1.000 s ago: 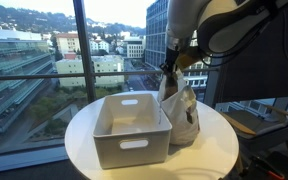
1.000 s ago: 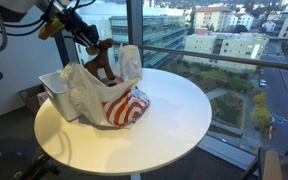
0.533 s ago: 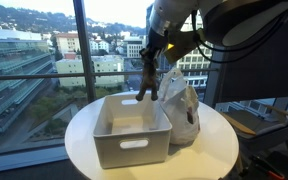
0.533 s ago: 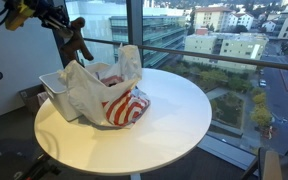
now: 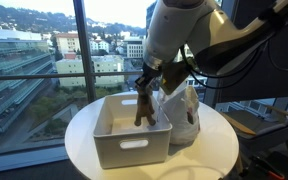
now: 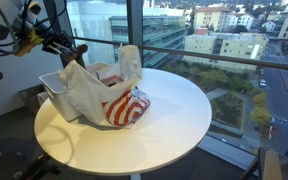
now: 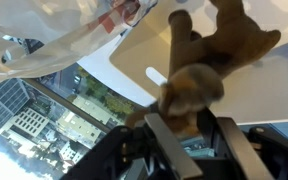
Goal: Remove the objects inside the bag
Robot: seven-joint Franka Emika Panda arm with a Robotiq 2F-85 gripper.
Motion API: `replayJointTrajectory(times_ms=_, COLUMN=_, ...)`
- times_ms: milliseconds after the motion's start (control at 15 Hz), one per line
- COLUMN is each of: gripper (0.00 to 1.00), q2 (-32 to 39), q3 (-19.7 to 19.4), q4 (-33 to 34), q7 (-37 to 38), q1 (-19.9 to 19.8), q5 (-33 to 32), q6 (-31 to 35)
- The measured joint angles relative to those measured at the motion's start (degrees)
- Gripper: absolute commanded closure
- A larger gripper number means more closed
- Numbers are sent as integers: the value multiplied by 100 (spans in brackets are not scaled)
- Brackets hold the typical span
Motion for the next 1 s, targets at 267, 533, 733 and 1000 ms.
replayJointTrajectory(times_ms=267, gripper=2, q2=20, q3=-375, q4=309, q7=39, q1=-3, q5=-21, q6=174)
replayJointTrajectory(times_ms=533, gripper=0, q2=-211, q3=-721, q4=508, q7=176, q1=-100, q5=78, q6=175)
replayJointTrajectory(times_ms=733, gripper=0, q2=-378, q3=-1049, q4=470, q7=187, q1=-263, q5=479, q6=115)
replayJointTrajectory(times_ms=1000, gripper=0, q2=-434, q3=-1403, q4=184, q7=-148, q1=-445, q5=1508, q6=-61)
